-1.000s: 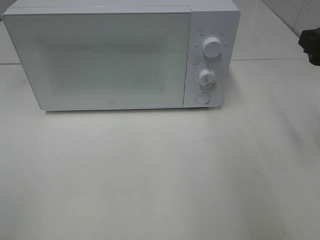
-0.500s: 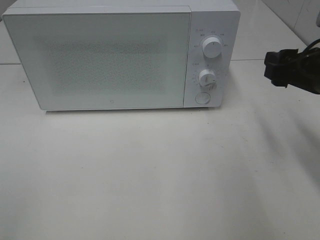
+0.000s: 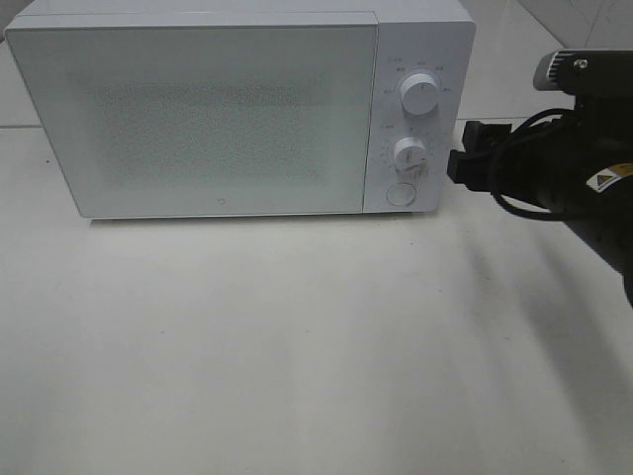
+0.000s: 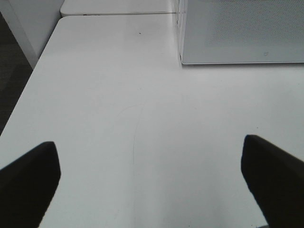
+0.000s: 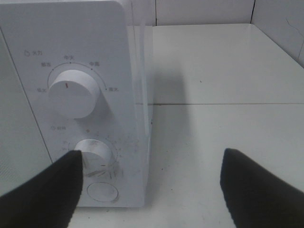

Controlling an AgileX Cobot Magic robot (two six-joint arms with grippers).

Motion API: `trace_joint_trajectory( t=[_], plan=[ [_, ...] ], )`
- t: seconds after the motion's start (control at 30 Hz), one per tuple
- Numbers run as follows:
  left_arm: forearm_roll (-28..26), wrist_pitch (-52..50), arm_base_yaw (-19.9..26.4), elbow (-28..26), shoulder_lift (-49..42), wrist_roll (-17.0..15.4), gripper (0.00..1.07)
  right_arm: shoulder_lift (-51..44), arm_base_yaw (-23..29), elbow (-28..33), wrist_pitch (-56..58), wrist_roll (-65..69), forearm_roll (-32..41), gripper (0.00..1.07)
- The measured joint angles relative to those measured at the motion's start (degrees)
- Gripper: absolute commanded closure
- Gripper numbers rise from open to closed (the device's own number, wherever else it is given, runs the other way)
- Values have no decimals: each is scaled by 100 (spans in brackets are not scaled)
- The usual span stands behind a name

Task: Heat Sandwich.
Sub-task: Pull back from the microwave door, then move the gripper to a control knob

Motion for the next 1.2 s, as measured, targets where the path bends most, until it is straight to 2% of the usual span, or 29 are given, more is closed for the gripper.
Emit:
trace_joint_trajectory(
  t=[0.2, 0.47, 1.2],
  plan=[
    [0, 0, 0, 0, 0, 0, 8, 344, 367, -46, -258, -34, 372, 31],
    [0, 0, 0, 0, 0, 0, 8, 945, 848, -418, -613, -338, 905, 31],
    [0, 0, 0, 0, 0, 0, 8, 2338, 871, -1581, -665, -350, 963, 31]
  ],
)
